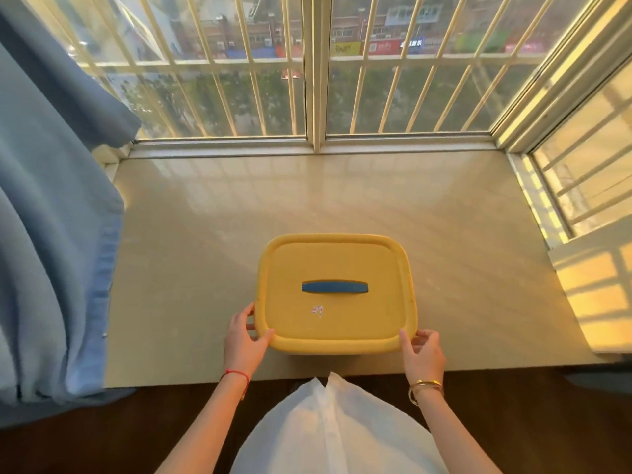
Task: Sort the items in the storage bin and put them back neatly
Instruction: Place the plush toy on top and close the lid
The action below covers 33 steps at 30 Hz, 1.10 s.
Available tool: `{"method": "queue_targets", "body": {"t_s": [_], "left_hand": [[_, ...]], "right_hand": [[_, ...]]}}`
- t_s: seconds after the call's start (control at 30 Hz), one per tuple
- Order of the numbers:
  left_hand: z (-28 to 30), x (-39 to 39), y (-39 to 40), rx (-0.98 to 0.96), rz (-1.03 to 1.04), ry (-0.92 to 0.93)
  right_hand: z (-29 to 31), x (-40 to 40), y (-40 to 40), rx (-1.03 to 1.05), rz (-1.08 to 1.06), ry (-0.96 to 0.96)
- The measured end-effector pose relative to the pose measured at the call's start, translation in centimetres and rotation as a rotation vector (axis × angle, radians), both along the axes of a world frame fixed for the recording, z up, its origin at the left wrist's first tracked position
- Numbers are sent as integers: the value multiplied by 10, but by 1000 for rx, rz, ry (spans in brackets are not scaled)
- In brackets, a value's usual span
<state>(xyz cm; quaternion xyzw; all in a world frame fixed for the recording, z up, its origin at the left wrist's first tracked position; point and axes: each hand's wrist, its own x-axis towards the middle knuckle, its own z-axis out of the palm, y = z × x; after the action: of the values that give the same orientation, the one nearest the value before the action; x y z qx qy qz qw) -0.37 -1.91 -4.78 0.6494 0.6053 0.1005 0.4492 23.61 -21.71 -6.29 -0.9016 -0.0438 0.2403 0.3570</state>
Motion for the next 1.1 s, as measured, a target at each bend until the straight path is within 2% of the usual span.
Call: {"method": "queue_targets", "body": {"t_s": [0.1,0.17,0.37,0.53,0.7,0.87,1.1], "left_hand": [[-3,5,12,3,12,36],[-6,13,21,-6,45,47],[-23,41,38,-96,68,152],[-30,43,51,-94,90,232],[-40,43,59,-228,177,196],[-40,56,54,-192,223,191],[-43,59,58,-176,262,240]], "right_hand": [[3,22,10,-57,91,-128],[1,39,22,-101,157,-144],[-11,74,53,-195,332,8],[-23,71,62,-146,435,138],[-28,67,72,-142,419,199],[-36,73,74,-162,340,287],[-42,66,73,-120,216,206]]}}
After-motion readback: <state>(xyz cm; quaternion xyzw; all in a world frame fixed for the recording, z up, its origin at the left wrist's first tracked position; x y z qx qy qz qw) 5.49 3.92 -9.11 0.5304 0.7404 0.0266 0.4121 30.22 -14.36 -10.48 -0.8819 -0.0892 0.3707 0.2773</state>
